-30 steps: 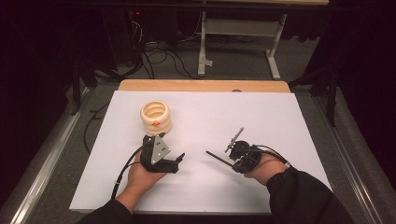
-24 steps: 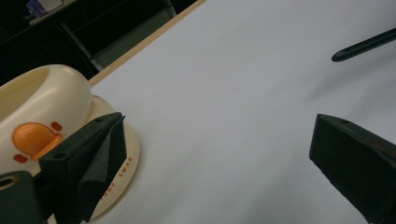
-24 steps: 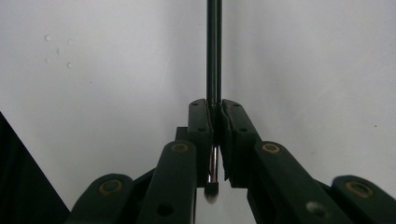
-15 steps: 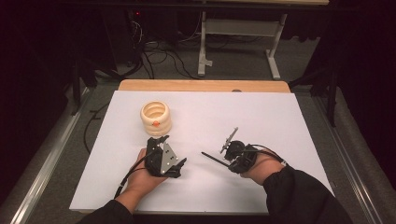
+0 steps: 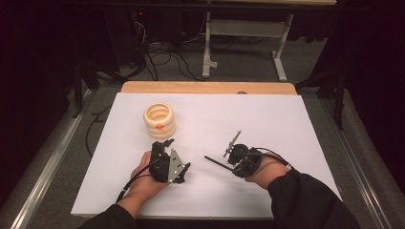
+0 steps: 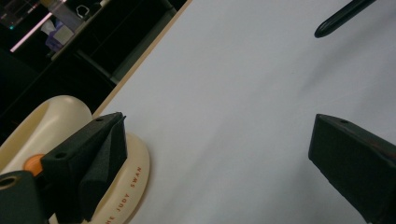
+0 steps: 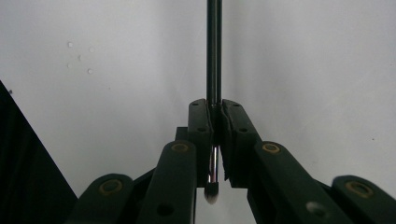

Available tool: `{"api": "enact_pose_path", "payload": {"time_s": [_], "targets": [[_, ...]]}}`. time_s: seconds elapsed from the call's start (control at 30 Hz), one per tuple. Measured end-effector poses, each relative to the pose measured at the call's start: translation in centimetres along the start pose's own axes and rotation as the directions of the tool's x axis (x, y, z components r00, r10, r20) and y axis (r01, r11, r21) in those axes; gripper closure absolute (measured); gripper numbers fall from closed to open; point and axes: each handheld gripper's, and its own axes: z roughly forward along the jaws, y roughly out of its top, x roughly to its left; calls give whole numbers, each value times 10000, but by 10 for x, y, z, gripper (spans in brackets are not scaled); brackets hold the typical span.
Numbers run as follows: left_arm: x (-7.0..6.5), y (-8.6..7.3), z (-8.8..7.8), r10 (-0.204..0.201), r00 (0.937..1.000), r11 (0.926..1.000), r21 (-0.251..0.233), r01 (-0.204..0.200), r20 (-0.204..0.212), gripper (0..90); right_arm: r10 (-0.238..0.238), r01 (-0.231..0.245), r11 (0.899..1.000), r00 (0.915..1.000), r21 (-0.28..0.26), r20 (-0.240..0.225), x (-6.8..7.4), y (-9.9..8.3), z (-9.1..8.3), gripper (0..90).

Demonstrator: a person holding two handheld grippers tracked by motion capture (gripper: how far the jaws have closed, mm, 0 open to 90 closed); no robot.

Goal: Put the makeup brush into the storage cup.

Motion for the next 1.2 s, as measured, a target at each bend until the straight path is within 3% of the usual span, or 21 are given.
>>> {"api": "enact_pose_path", "payload": {"time_s": [0.1,0.2,0.27,0.4,0.5,0.73,0.83,1.2], "targets": [[2,2,-2,110,9998,9999,-9,-110,-184,50,-28,28,10000,10000,9,-16,0,1,0,856],[2,4,-5,520,9977,9986,-9,-521,-443,51,-37,37,10000,10000,57,-25,1,2,-1,856],[3,5,-7,852,9946,9964,67,-850,-600,52,-84,84,9999,10000,68,-32,1,3,-1,856],[4,5,-10,1132,9903,9936,31,-1133,-800,57,-166,166,9998,9999,95,-15,1,5,-1,857],[3,5,-10,1532,9838,9882,109,-1528,-935,61,-117,118,9999,9999,84,-75,1,6,-2,856],[-3,5,-8,2131,9721,9770,205,-2121,-984,71,-270,270,9996,9996,85,-49,2,9,-4,856],[-5,5,-8,2208,9712,9753,207,-2198,-893,73,-340,341,9994,9994,83,-96,3,11,-4,856],[-12,5,-8,2890,9528,9573,235,-2881,-932,95,-586,589,9981,9981,164,-168,5,16,-4,856]]}}
